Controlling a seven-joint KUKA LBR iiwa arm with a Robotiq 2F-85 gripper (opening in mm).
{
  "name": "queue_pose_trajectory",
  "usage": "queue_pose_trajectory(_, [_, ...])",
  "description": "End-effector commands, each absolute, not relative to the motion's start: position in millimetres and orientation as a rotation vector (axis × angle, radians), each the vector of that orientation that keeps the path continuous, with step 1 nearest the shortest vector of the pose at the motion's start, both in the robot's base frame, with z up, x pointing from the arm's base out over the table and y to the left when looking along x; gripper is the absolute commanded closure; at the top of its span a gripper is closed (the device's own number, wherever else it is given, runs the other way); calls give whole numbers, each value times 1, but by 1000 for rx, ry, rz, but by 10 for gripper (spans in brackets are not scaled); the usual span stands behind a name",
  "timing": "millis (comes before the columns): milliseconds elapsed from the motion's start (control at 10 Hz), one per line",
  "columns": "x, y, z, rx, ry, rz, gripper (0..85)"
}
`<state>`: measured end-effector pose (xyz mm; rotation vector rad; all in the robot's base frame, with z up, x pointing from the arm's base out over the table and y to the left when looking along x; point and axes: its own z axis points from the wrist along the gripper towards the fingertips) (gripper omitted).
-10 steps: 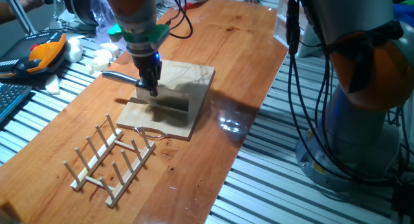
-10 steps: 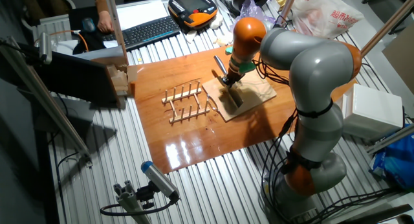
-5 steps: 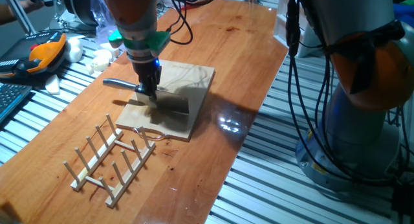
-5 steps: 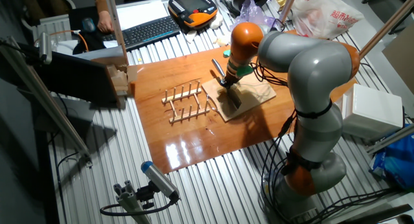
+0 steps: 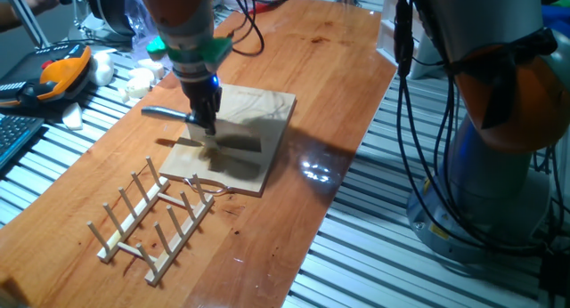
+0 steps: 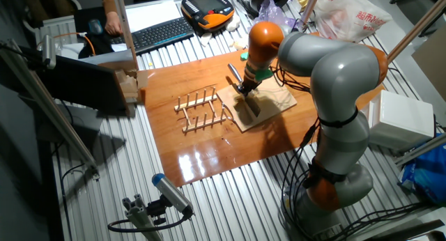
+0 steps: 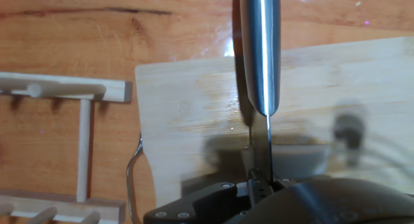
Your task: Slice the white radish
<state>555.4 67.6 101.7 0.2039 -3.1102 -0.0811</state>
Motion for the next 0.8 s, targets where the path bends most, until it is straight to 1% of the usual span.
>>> queue_pose_trajectory(0, [556,66,103,205,-3108,-84,850])
queue_pose_trajectory(400, [558,64,104,210,-3108,-82,850])
queue_pose_trajectory(700, [560,64,112,202,-3101,-77,850])
